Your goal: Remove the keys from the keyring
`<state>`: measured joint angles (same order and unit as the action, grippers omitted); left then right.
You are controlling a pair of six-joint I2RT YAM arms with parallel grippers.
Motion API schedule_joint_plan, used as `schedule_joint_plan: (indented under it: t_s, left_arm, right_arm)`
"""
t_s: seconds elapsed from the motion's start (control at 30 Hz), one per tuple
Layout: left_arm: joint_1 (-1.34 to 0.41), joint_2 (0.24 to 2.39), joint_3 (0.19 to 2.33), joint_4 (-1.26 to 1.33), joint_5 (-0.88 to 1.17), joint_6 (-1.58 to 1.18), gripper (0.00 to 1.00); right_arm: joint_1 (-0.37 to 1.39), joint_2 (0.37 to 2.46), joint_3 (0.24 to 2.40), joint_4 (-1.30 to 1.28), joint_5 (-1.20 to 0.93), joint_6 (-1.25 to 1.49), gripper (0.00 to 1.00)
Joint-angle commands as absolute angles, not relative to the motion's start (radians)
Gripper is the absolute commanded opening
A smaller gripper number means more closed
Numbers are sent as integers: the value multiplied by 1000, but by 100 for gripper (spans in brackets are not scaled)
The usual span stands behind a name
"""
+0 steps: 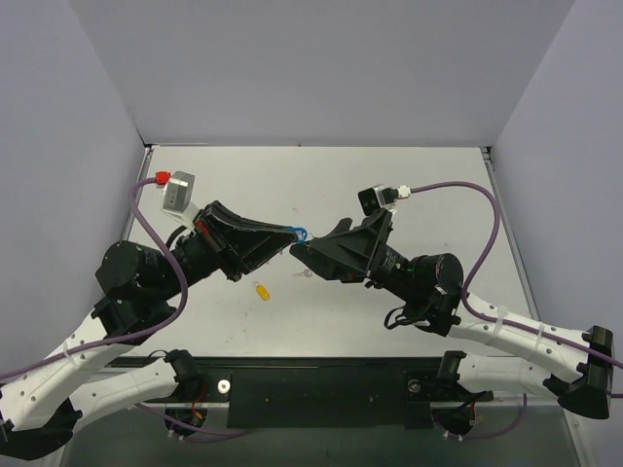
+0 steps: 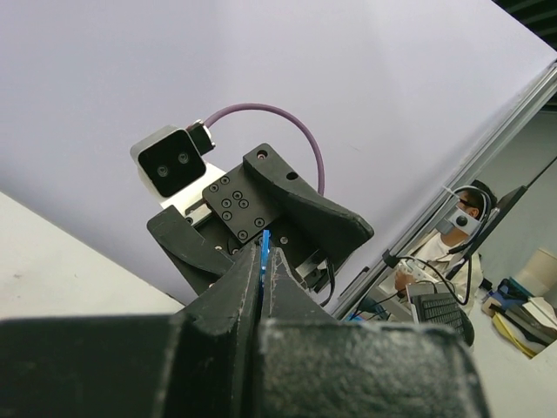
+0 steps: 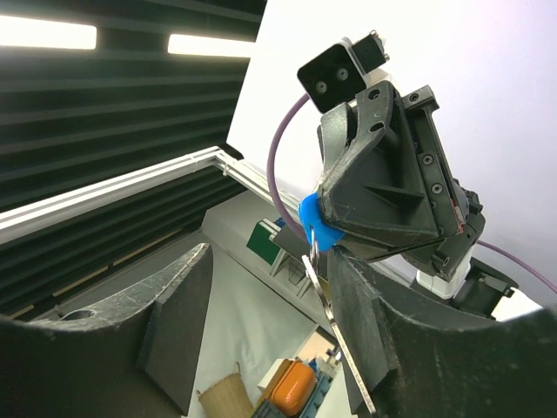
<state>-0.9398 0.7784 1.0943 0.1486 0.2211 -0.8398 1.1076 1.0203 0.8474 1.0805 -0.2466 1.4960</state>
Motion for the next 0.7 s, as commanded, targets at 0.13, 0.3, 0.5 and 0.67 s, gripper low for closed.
schedule_joint_plan:
  t_s: [0.13,0.3,0.5,0.67]
  left_arm:
    - [-936,753,1147,123,189,-805,0]
    - [-936,756,1160,114,187,-801,0]
    - [-936,746,1160,106,183,-795,0]
    - [-934,733,1155,92,169,-793,0]
  right_arm:
    - [1114,988,871,1109,-233,1456,46]
    - [1115,979,864,1065,-227,1437,42]
    - [1115,982,865,1035,-226,1428,42]
    - [1115,977,861,1023,-212,1419,41]
